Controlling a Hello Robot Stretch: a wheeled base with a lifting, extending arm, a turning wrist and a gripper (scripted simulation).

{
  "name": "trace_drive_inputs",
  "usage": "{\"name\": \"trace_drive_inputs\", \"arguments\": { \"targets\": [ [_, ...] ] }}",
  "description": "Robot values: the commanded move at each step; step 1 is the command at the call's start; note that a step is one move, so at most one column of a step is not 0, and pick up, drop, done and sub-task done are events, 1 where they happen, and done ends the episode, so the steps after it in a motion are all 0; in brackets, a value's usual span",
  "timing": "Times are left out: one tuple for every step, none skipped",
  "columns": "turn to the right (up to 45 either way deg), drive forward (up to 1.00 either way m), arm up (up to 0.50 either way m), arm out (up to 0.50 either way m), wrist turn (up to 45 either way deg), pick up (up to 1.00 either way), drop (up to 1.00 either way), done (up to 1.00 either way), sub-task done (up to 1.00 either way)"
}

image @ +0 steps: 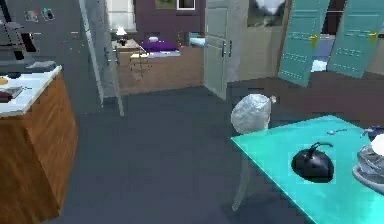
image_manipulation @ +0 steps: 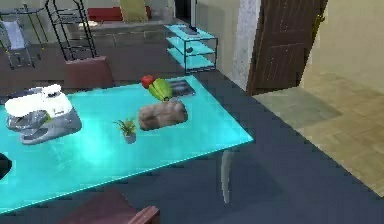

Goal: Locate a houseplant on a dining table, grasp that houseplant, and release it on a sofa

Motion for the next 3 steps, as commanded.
{"name": "trace_drive_inputs", "arguments": {
  "targets": [
    [-45.0,0.0,0.0,0.0,0.0,0.0,0.0,0.0,0.0],
    [-45.0,0.0,0.0,0.0,0.0,0.0,0.0,0.0,0.0],
    [-18.0,0.0,0.0,0.0,0.0,0.0,0.0,0.0,0.0]
  ]
}}
